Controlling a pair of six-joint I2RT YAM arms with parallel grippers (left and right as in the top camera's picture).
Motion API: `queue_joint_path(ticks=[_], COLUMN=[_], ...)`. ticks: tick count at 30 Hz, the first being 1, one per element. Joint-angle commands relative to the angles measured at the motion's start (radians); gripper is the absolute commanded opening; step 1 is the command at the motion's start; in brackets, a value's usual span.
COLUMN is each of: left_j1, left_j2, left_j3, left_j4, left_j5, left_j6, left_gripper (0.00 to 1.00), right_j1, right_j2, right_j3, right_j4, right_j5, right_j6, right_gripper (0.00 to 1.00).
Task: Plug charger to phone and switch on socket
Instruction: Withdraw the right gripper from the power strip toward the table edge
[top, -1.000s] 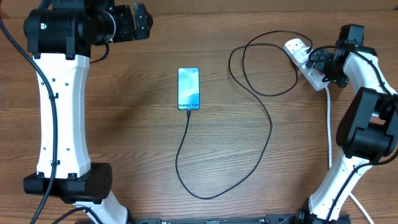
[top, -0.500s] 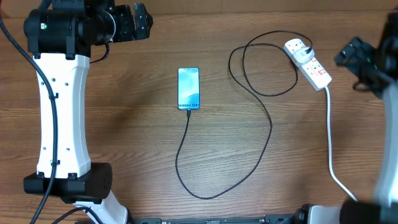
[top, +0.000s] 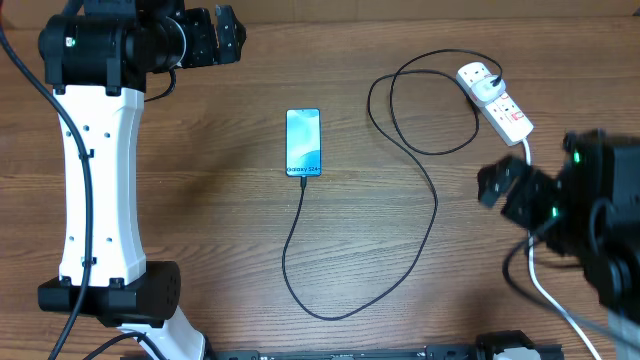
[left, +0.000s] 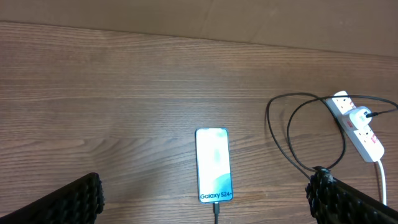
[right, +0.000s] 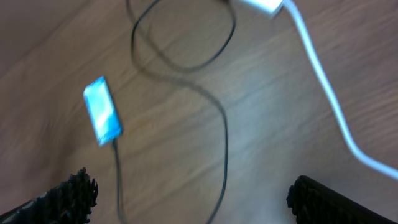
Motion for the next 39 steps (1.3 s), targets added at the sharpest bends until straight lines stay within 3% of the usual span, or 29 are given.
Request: queue_joint_path(ticks=[1,14,20,26,32,39], left_j1=[-0.006,-0.006,-0.006,-0.006,-0.006,-0.006], left_j2=[0.002,0.002,0.002,0.002,0.002,0.002], left_j3=[0.0,0.0,0.0,0.0,0.0,0.0], left_j4=[0.002,0.002,0.002,0.002,0.002,0.002], left_j5=[-0.009,-0.009,-0.009,-0.009,-0.009,-0.009], left_j6=[0.013,0.013,0.013,0.013,0.013,0.013], left_gripper=[1.0,1.0,1.0,1.0,1.0,1.0], right_j1=[0.016,0.016,0.016,0.015,0.01,-0.063], right_j2=[-0.024,-0.02,-0.026,-0.174,-0.444,-0.739], right_j3=[-0.009,-0.009,-0.018,-0.165,-0.452,-0.779], right_j4=[-0.027,-0.145,-0.123,0.121,0.36,0.66], right_j5=[-0.066,0.002,0.005,-0.048,-0.051,-0.156], right_j6=[0.026,0.011,0.0,-0.171,-0.179,-0.332], right_gripper=[1.0,1.0,1.0,1.0,1.0,1.0])
